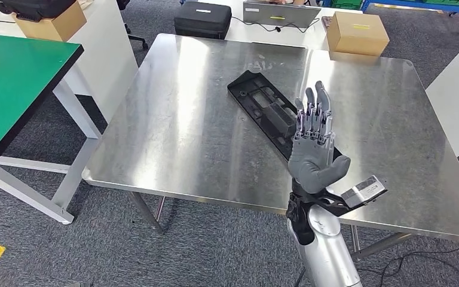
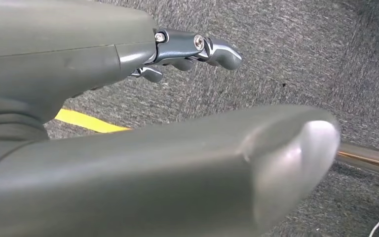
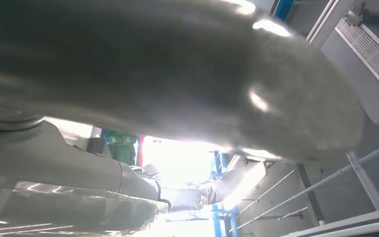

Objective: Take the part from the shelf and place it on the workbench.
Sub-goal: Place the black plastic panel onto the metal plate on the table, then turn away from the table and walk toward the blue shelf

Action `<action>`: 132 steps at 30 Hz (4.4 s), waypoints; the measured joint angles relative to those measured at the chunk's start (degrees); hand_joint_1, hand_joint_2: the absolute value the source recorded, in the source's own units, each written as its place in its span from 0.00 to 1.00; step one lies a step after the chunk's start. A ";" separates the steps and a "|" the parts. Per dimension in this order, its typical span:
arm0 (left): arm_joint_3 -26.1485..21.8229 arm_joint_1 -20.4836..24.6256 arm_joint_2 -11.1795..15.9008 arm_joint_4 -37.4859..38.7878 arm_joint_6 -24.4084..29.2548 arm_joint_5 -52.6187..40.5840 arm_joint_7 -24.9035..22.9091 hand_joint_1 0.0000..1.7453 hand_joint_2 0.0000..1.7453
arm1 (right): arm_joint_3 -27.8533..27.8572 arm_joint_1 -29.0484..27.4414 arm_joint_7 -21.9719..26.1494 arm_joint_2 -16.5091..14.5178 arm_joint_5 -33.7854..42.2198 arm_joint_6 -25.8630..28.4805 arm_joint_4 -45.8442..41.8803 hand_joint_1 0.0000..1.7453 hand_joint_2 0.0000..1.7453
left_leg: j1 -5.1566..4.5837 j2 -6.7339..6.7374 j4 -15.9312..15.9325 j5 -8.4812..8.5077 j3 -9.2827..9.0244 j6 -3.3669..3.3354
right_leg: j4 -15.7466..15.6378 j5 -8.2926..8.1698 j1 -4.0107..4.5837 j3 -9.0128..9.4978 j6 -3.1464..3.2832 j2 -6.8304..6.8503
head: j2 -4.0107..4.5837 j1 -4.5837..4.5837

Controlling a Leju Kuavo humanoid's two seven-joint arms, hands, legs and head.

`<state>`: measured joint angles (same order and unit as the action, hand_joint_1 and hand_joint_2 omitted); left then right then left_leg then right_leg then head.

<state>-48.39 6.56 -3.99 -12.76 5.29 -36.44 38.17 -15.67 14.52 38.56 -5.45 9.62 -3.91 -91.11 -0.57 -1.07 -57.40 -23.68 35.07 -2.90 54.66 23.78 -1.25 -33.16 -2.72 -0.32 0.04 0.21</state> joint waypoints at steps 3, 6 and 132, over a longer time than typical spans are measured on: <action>0.32 -0.24 0.13 0.00 -0.01 -0.02 0.22 0.00 0.00 | -0.16 -0.71 0.00 0.29 0.00 -0.18 -1.06 0.00 0.00 | 0.00 -0.01 0.00 0.01 -0.02 0.00 | 0.00 0.00 0.00 0.01 0.00 0.00 | 0.00 0.01; 0.53 -0.35 0.18 0.00 -0.01 -0.02 0.25 0.00 0.00 | -0.18 -1.01 0.00 0.45 0.00 -0.22 -1.61 0.00 0.00 | 0.00 -0.01 0.00 0.02 -0.03 -0.01 | 0.00 -0.01 0.00 0.03 0.00 0.00 | 0.01 0.01; 21.68 1.05 1.09 -1.69 0.80 17.28 1.07 0.00 0.00 | 30.88 -9.65 -17.00 2.80 -17.68 26.62 75.93 0.00 0.00 | 0.94 0.87 0.17 -5.30 -6.94 1.45 | 1.32 -0.23 0.67 0.02 2.53 0.95 | 0.01 -0.34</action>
<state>-26.71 7.61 -2.90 -14.46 6.10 -19.16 39.24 15.22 4.87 21.55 -2.66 -8.06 22.72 -15.18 0.37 -0.20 -57.23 -28.98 28.13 -1.45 55.97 23.55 -0.59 -33.14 -0.19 0.63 0.04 -0.12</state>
